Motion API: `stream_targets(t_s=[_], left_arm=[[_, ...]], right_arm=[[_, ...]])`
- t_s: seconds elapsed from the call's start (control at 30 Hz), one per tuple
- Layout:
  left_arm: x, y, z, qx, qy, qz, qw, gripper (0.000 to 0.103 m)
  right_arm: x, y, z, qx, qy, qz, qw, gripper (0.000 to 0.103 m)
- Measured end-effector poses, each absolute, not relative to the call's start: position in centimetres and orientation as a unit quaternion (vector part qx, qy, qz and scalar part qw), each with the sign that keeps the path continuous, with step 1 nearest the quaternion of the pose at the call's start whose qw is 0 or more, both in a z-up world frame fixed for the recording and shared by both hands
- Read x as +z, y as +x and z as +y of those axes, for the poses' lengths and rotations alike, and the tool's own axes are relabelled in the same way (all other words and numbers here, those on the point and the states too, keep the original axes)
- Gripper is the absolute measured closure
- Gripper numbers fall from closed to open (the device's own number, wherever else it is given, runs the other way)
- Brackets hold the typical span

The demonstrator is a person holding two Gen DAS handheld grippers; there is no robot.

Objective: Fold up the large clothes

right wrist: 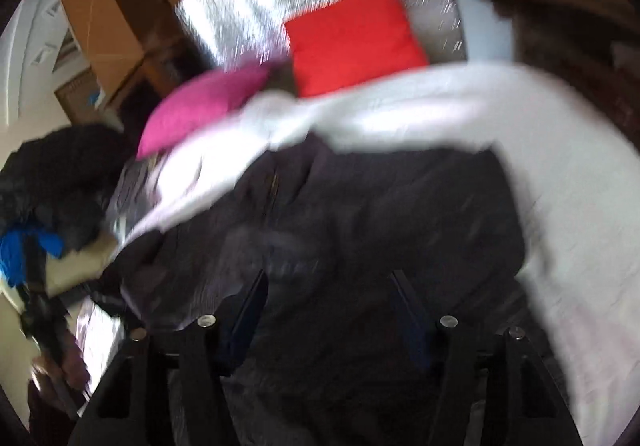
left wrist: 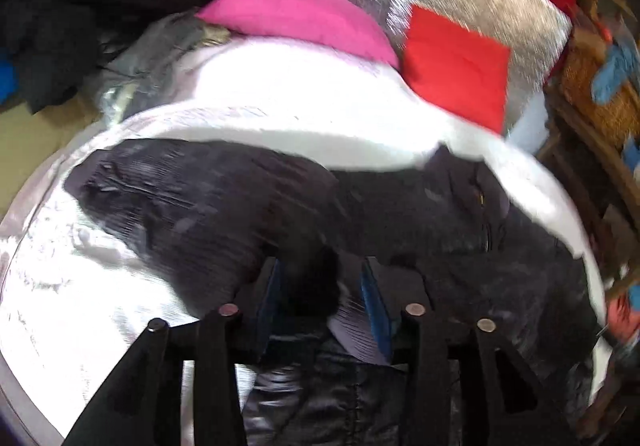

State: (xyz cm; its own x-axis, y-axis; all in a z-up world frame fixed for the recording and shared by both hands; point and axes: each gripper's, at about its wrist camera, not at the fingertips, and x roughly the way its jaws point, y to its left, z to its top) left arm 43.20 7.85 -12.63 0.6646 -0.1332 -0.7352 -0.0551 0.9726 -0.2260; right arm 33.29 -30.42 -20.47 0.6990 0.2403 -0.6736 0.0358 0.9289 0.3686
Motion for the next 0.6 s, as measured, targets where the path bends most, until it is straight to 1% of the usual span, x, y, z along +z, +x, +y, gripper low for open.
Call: stream_targets(t_s=[0.03,0.07,0.1,0.13,0.17,0.23,0.33,0.4,0.47,0.6], left_arm=[[-12.0,42.9,9.4,-0.012,-0.136,0.396,0.908,0.041],[-11.6,42.7,10.4,0.0,-0.147,0.389,0.909,0.032],[-11.2,42.2,12.5,0.032,-0.164,0.374,0.912,0.018],[-11.0,41.9,14.1,0.054,-0.177,0.363,0.913,0.016],[-11.1,41.7,15.2,0.068,-0.186,0.358,0.912,0.016],[-11.6,41.5,18.6,0.103,-0.216,0.361,0.902,0.016],[-13.5,41.2,23.4,0.129,-0.29,0.365,0.875,0.016],[-15.7,41.2,26.7,0.132,-0.367,0.37,0.843,0.016],[-17.6,41.1,28.6,0.136,-0.421,0.363,0.82,0.016],[-20.8,42.5,29.7,0.134,-0.46,0.377,0.793,0.016]], right_arm=[[-21.4,33.7,-29.8,0.059,0.174,0.4,0.898,0.038],[-22.6,34.3,-28.9,0.061,0.164,0.431,0.885,0.038],[-24.0,34.8,-28.5,0.064,0.158,0.459,0.872,0.038],[-24.8,34.8,-28.2,0.062,0.152,0.474,0.865,0.038],[-25.0,34.7,-27.8,0.056,0.135,0.471,0.87,0.038],[-24.3,34.6,-27.4,0.057,0.12,0.469,0.873,0.038],[-22.4,33.6,-28.2,0.086,0.165,0.433,0.882,0.038],[-21.4,33.0,-28.9,0.096,0.181,0.413,0.888,0.037],[-21.2,32.7,-29.3,0.101,0.194,0.406,0.887,0.037],[-21.8,33.3,-29.0,0.098,0.196,0.415,0.883,0.037]])
